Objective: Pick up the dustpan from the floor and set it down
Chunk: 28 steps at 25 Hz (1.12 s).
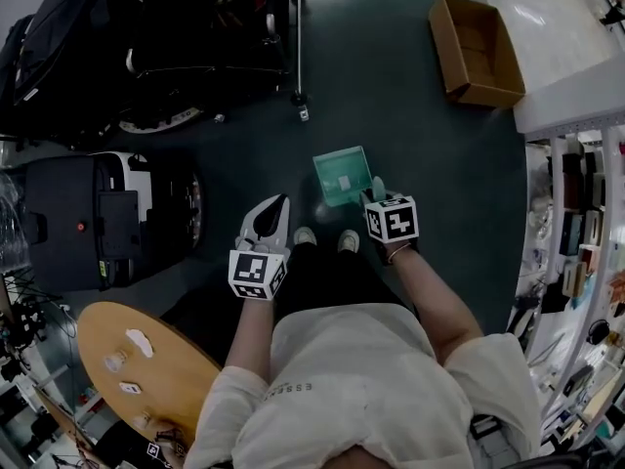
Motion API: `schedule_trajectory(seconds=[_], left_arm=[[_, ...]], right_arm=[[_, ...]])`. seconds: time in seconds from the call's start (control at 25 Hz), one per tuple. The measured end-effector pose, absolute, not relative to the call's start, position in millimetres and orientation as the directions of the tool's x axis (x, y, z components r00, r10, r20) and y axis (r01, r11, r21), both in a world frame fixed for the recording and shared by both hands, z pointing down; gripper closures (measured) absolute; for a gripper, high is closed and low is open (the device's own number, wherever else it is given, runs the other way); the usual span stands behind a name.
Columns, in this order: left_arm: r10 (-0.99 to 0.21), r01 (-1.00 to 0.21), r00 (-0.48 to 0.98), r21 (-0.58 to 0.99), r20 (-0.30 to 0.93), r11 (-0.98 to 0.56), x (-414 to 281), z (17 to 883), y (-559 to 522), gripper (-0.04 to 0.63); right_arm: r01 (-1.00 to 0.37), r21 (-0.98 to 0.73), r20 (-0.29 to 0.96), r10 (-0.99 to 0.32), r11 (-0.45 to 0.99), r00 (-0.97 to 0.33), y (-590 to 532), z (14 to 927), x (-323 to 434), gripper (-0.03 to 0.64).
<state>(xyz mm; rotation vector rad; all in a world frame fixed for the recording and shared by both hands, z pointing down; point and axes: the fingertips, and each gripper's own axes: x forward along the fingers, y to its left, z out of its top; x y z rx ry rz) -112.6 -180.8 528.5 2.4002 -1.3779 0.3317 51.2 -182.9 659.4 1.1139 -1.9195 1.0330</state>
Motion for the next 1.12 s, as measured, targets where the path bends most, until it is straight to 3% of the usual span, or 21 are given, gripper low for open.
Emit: schedule_trajectory(seconds=[0.56,0.92,1.12], left_arm=[[-0.676,-0.756,0.655,0.3,0.338,-0.582,-85.2,588.7,-265.6,0.58],[-0.658,-0.762,0.647,0.342,0.386,-0.55,-95.4,630.0,-289.4,0.58],[-0.657,-0.758,0.652,0.363,0.379,-0.543,-86.4,628.6,-293.1,0.58]], right_arm=[[-0.917,-0.21,0.893,-0.315,0.339,-0.321,-288.4,782.9,32.7,0.586],[-0.958,-0.153,0.92,-0.32,0.242,-0.227,-312.1,805.7,43.7,0.584],[-0.957,-0.118,0.955,-0.235,0.267,-0.183,-296.7,818.0,52.6,0.364]])
